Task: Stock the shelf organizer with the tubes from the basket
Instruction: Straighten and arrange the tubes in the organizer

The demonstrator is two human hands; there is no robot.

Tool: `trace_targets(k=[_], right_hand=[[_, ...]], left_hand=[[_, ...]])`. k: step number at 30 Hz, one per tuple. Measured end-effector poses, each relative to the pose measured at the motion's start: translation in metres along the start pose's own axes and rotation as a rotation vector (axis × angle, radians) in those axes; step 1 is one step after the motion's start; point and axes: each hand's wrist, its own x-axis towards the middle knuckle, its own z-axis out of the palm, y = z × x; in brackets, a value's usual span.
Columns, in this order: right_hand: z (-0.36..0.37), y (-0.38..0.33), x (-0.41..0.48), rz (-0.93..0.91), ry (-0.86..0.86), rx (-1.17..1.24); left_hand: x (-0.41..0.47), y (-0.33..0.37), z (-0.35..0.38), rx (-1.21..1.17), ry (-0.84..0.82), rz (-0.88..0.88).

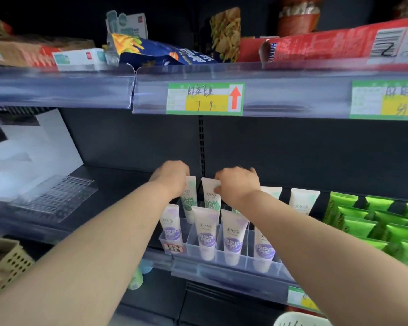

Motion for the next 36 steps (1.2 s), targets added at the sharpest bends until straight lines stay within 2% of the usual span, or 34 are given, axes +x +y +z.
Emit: trace_targets(k=[4, 12, 23, 29, 32, 36], right_hand=[[-0.005, 0.002, 0.0, -0.002, -0.024, 0.034], [-0.029, 0.014, -0.028, -0.021, 0.054, 0.033], [-0.061, 0.073, -0.17, -0.072, 0.25, -0.081], [-0.036, 0.141, -0.252, 0.075, 0.151, -0.084], [-0.015, 0.169, -0.283, 0.156, 0.086, -0.074], [0.021, 0.19, -0.311, 0.162, 0.001, -0.061]], left_hand=[[0.0, 0.002, -0.001, -0.066, 0.035, 0.017], [-0.022, 0.028, -0.029, -0.122, 0.08, 0.111], [-0.119, 0.117, -0.043, -0.179, 0.152, 0.324], [-0.165, 0.175, -0.012, -0.061, 0.134, 0.446], [-0.183, 0.195, 0.02, -0.06, 0.062, 0.489], [-0.21, 0.213, 0.077, -0.018, -0.109, 0.559]])
